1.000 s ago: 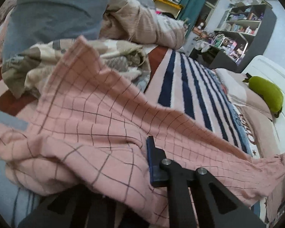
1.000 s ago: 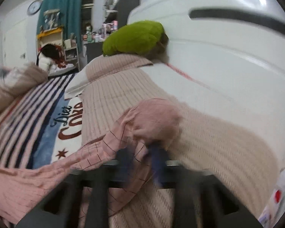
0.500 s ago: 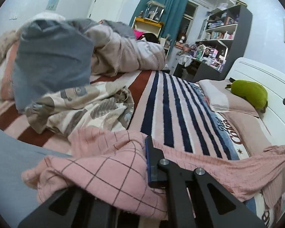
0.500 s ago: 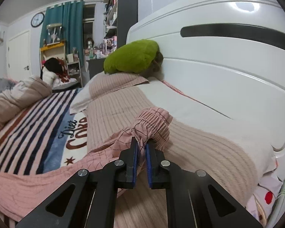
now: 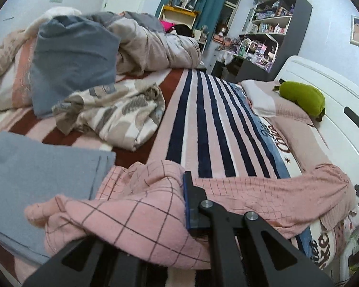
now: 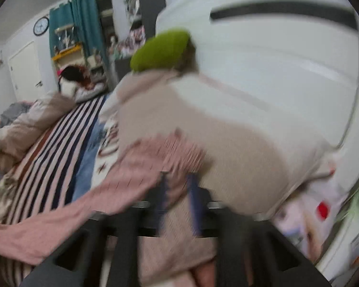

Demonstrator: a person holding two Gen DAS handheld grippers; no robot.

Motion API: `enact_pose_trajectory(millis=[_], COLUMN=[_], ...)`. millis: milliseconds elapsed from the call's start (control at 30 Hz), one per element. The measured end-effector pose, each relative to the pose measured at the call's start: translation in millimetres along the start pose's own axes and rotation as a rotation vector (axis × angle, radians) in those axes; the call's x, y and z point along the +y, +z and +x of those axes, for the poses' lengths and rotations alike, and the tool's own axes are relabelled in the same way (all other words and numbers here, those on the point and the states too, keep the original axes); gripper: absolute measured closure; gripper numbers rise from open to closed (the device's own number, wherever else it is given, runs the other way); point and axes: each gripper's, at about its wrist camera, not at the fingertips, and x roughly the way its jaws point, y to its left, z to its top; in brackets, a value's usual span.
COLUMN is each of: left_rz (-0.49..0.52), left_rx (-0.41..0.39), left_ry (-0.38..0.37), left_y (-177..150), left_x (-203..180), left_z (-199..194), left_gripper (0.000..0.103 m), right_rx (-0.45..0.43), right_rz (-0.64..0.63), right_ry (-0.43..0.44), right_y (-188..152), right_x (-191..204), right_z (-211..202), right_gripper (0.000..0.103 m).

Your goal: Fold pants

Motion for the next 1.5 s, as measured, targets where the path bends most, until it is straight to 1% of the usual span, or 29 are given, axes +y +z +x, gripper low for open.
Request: enact_pose_trajectory(millis=[33, 133, 233, 267, 367, 400, 467, 500, 533, 567, 600, 633, 667, 733, 800, 900, 1000, 1100, 1167, 1200, 1233, 1267, 1300, 1333, 1367, 1400, 1433, 1467, 1500], left_rz=[0.004, 0.006, 0.011, 0.010, 0.009, 0.011, 0.015, 0.017, 0.016, 0.013, 0.011, 0.013, 0.020, 0.033, 0.035, 0.025, 0.024, 0.023, 0.030, 0.035, 0.047, 0.053, 0.064, 0.085, 0.108, 0.121, 0.136, 0.147, 0.151], left_rx=[0.003, 0.013, 0.013, 0.015, 0.028, 0.031, 0.034, 0.035, 0.038, 0.040, 0.041, 0.040, 0.039, 0.034, 0.026, 0.020, 0.012, 0.004, 0.011, 0.028, 0.069, 0.090, 0.111, 0.139, 0.159, 0.157, 0.147, 0.136, 0.121], left_ry=[0.002, 0.003, 0.012, 0.015, 0.025, 0.031, 0.046, 0.052, 0.058, 0.060, 0.061, 0.062, 0.066, 0.074, 0.081, 0.075, 0.070, 0.068, 0.078, 0.077, 0.068, 0.067, 0.080, 0.104, 0.132, 0.150, 0.164, 0.184, 0.209], left_y=[-2, -4, -5, -6, -10, -11, -14, -15, -16, -16, -16, -16, -16, -16, -15, -14, -15, -15, -17, -19, -22, -26, -30, -34, -39, -43, -45, -45, -45], left_x=[-1, 0, 0, 1, 2, 2, 2, 2, 3, 3, 3, 3, 2, 0, -1, 1, 2, 2, 2, 2, 2, 1, 0, -2, -4, -5, -6, -7, -6], left_z=[1, 5, 6, 7, 11, 12, 16, 17, 19, 20, 20, 19, 18, 15, 11, 3, -6, -14, -18, -18, -14, -11, -8, -5, -3, -5, -10, -16, -24], left_gripper=[0.099, 0.099, 0.099, 0.099, 0.099, 0.099, 0.099, 0.099, 0.099, 0.099, 0.099, 0.099, 0.099, 0.099, 0.099, 0.099, 0.099, 0.099, 0.099, 0.098, 0.098, 0.096, 0.086, 0.060, 0.048, 0.039, 0.039, 0.039, 0.039], right_rx=[0.013, 0.025, 0.061, 0.065, 0.017, 0.003, -0.009, -0.024, -0.034, -0.048, -0.057, -0.061, -0.068, -0.094, -0.145, -0.195, -0.213, -0.222, -0.204, -0.180, -0.150, -0.120, -0.089, -0.057, -0.026, -0.010, -0.005, -0.004, -0.009], right_rz=[-0.006, -0.035, -0.044, -0.043, -0.076, -0.082, -0.082, -0.089, -0.095, -0.105, -0.113, -0.117, -0.117, -0.111, -0.124, -0.136, -0.122, -0.120, -0.103, -0.096, -0.088, -0.074, -0.068, -0.065, -0.061, -0.060, -0.059, -0.056, -0.051], right_ry=[0.019, 0.054, 0.050, 0.066, 0.047, 0.055, 0.057, 0.042, 0.032, 0.013, -0.009, -0.021, -0.020, -0.029, -0.031, -0.025, -0.010, -0.016, -0.024, -0.026, -0.029, -0.034, -0.038, -0.036, -0.028, -0.029, -0.031, -0.036, -0.037], right_y=[-5, -19, -25, -26, -24, -22, -18, -15, -14, -13, -12, -12, -11, -10, -11, -11, -9, -8, -8, -9, -12, -16, -20, -24, -28, -33, -37, -39, -42], right_x=[1, 10, 14, 15, 23, 25, 28, 31, 33, 34, 36, 36, 36, 37, 42, 45, 41, 34, 25, 20, 14, 9, 4, 1, -3, -7, -9, -12, -15], right_z=[4, 21, 48, 58, 71, 75, 82, 87, 90, 92, 96, 99, 101, 98, 84, 59, 35, 12, 0, -3, -3, -1, 2, 5, 8, 11, 11, 10, 8], right_gripper=[0.041, 0.041, 0.040, 0.039, 0.037, 0.035, 0.036, 0.040, 0.053, 0.062, 0.082, 0.094, 0.094, 0.099, 0.099, 0.100, 0.100, 0.100, 0.100, 0.100, 0.100, 0.099, 0.097, 0.094, 0.093, 0.084, 0.067, 0.058, 0.044])
